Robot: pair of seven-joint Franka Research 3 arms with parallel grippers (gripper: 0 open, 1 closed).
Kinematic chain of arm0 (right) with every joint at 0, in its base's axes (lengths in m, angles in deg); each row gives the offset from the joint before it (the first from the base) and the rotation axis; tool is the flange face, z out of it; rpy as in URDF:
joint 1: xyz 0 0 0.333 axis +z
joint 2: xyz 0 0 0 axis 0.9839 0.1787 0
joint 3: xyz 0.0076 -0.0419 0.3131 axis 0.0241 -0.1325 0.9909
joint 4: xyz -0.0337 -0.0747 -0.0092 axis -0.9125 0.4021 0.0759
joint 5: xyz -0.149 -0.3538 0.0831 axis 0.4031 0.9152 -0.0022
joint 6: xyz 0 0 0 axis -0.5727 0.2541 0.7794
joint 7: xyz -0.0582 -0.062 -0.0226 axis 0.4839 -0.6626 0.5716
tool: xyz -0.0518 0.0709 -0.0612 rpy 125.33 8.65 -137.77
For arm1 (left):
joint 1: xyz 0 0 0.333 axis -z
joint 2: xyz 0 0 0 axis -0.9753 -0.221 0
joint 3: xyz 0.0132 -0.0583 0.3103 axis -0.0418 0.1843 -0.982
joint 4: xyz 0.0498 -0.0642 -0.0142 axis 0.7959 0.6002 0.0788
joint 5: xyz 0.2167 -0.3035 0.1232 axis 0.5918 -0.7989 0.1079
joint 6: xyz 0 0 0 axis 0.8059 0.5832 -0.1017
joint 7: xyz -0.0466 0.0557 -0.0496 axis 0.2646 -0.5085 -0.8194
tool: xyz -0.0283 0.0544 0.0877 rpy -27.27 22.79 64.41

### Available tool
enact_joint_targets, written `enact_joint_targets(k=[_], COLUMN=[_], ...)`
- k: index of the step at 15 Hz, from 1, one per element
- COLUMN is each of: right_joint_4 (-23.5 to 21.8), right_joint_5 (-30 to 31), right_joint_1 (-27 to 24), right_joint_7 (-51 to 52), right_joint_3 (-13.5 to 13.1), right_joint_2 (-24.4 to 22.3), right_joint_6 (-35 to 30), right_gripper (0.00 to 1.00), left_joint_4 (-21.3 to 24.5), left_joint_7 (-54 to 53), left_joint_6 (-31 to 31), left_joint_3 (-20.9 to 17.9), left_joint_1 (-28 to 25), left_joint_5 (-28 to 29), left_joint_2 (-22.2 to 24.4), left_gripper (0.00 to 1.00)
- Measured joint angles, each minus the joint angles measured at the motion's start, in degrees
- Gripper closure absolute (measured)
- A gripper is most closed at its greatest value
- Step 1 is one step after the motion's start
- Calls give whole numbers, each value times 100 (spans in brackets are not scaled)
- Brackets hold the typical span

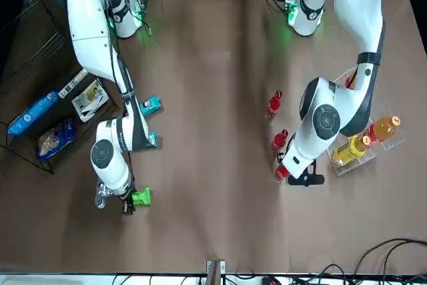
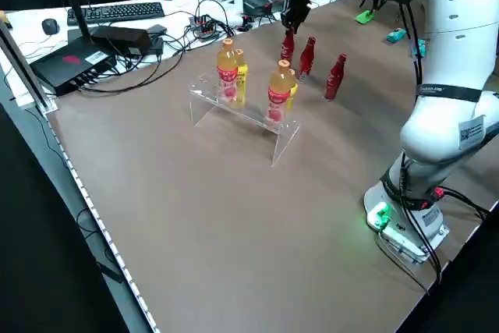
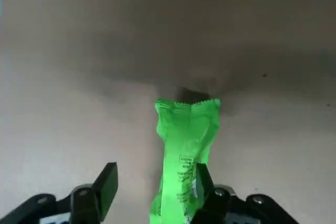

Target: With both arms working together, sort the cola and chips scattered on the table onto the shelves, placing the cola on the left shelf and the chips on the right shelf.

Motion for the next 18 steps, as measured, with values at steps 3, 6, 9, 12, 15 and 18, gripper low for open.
enact_joint_targets(k=[3,6,9,12,15,18], right_joint_4=[-4,-40,-66,-70,-73,-20], right_joint_5=[-1,-4,-4,-5,-8,11], right_joint_1=[0,0,0,0,2,2], right_joint_7=[-26,-65,-120,-146,-251,-274], right_joint_3=[0,1,1,1,1,-86], right_joint_2=[4,19,32,32,13,-279], right_joint_6=[-26,-58,-59,-59,-94,-691], right_gripper=[42,55,64,85,97,97], left_joint_4=[0,0,-37,-139,-154,-144], left_joint_7=[102,174,178,173,-87,-860], left_joint_6=[1,1,125,481,1361,2541], left_joint_3=[0,0,-1,-9,-5,-3], left_joint_1=[9,8,-13,-128,-290,-786], left_joint_5=[0,0,5,10,19,20], left_joint_2=[0,0,31,376,1008,1816], left_gripper=[68,68,68,68,68,68])
